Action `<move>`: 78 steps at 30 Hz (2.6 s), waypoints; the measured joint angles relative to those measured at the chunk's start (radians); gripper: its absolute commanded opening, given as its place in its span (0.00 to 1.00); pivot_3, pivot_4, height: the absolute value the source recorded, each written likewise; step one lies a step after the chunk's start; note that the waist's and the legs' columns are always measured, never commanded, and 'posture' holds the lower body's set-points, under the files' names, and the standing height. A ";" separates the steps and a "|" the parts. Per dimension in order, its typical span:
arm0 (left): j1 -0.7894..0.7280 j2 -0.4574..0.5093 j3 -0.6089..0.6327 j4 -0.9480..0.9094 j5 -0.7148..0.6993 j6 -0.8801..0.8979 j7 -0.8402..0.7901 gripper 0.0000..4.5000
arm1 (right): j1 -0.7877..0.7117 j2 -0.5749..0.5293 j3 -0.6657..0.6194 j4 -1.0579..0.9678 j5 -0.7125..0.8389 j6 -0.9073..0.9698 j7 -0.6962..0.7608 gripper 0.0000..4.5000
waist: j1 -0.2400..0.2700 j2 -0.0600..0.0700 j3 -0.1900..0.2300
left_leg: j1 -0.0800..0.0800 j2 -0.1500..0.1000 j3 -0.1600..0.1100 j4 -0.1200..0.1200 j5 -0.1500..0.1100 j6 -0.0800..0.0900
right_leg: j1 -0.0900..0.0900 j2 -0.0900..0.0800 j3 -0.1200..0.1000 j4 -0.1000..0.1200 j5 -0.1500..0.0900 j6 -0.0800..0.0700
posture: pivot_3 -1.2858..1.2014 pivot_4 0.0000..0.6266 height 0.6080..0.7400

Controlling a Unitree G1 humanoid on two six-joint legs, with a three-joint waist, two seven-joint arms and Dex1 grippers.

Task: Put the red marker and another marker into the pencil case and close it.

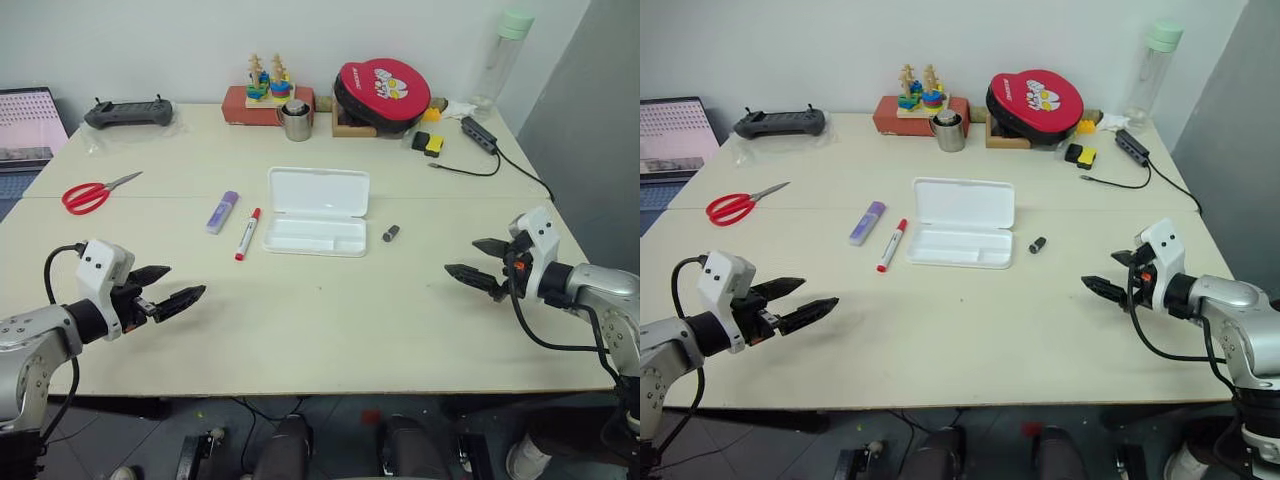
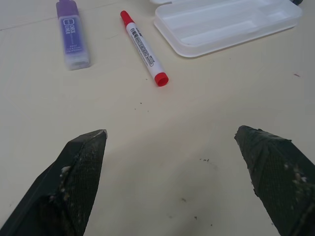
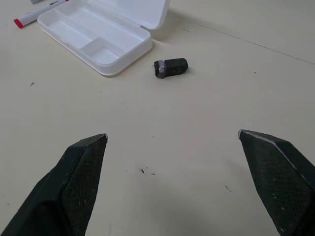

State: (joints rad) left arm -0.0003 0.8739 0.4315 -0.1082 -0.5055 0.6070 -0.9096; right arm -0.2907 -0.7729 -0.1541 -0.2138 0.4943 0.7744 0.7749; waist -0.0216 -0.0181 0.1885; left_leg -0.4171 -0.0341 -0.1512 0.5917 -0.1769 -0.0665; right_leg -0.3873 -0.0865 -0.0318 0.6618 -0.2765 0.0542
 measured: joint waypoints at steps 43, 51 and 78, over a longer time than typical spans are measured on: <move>-0.352 -0.077 -0.275 0.122 0.064 -0.061 -0.043 1.00 | -0.045 0.032 -0.014 -0.102 0.122 0.033 0.051 1.00 | 0.013 0.000 0.000 | 0.000 0.013 0.020 0.003 0.002 0.003 | 0.003 0.002 -0.003 0.000 0.003 0.006 | 0.52 0.24 1.00; -0.703 -0.286 -0.537 0.519 0.212 -0.249 -0.193 1.00 | -0.103 0.058 -0.028 -0.255 0.236 0.118 -0.040 1.00 | 0.005 -0.002 0.000 | -0.001 0.013 0.022 0.004 0.003 0.005 | 0.004 0.002 -0.002 -0.002 0.004 0.007 | 0.52 0.24 1.00; -1.004 -0.452 -0.658 1.217 0.539 -0.690 -0.233 0.31 | 0.043 0.076 -0.151 -0.500 0.410 0.195 -0.344 1.00 | -0.007 -0.002 0.000 | -0.002 0.012 0.022 0.005 0.005 0.009 | 0.003 0.002 -0.003 0.001 0.004 0.008 | 0.52 0.24 1.00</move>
State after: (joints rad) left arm -1.0044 0.4221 -0.2269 1.1085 0.0339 -0.0832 -1.1423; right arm -0.2476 -0.6972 -0.3050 -0.7141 0.9045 0.9696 0.4311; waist -0.0288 -0.0205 0.1887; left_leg -0.4194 -0.0217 -0.1296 0.5963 -0.1719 -0.0576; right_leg -0.3839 -0.0846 -0.0352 0.6629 -0.2726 0.0619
